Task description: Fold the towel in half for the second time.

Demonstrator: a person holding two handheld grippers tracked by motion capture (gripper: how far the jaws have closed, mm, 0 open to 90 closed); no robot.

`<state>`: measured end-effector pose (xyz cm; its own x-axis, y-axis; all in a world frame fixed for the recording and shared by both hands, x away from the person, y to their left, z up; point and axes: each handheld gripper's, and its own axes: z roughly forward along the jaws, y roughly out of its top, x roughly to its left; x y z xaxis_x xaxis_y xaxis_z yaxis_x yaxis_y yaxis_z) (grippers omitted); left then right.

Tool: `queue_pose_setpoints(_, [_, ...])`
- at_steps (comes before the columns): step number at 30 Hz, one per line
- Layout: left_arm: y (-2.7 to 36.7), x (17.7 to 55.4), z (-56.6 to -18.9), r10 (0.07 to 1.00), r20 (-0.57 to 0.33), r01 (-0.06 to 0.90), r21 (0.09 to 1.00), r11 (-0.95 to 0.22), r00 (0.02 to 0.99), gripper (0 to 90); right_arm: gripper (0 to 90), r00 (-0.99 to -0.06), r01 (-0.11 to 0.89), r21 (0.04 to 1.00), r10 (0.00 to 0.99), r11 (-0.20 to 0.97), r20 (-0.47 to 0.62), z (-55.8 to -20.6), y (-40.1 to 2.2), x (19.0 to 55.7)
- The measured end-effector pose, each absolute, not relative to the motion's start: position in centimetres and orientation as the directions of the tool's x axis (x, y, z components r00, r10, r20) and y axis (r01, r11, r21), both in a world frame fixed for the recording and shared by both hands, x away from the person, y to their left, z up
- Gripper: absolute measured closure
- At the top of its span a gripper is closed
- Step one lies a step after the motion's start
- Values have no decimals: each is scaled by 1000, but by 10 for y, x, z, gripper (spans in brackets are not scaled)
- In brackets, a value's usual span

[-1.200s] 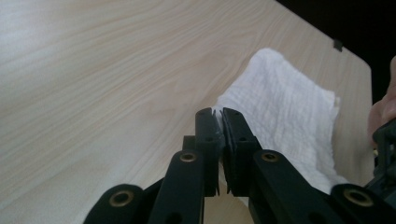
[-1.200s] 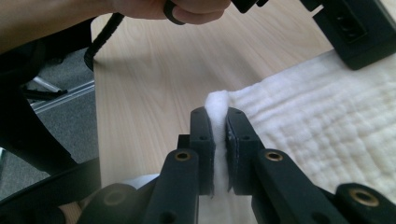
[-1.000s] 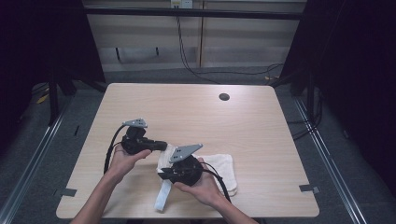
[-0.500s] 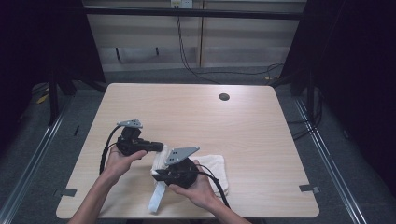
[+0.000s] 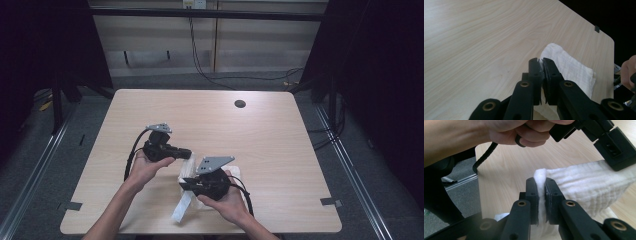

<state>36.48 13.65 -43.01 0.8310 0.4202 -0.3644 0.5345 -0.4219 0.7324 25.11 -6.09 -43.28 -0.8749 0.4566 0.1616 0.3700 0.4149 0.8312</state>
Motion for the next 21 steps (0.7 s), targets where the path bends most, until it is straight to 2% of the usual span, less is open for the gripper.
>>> queue_pose_setpoints(21, [77, 370, -450, 396, -392, 550, 690, -471, 831, 860, 830, -821, 445, 809, 536, 384, 198, -447, -118, 240])
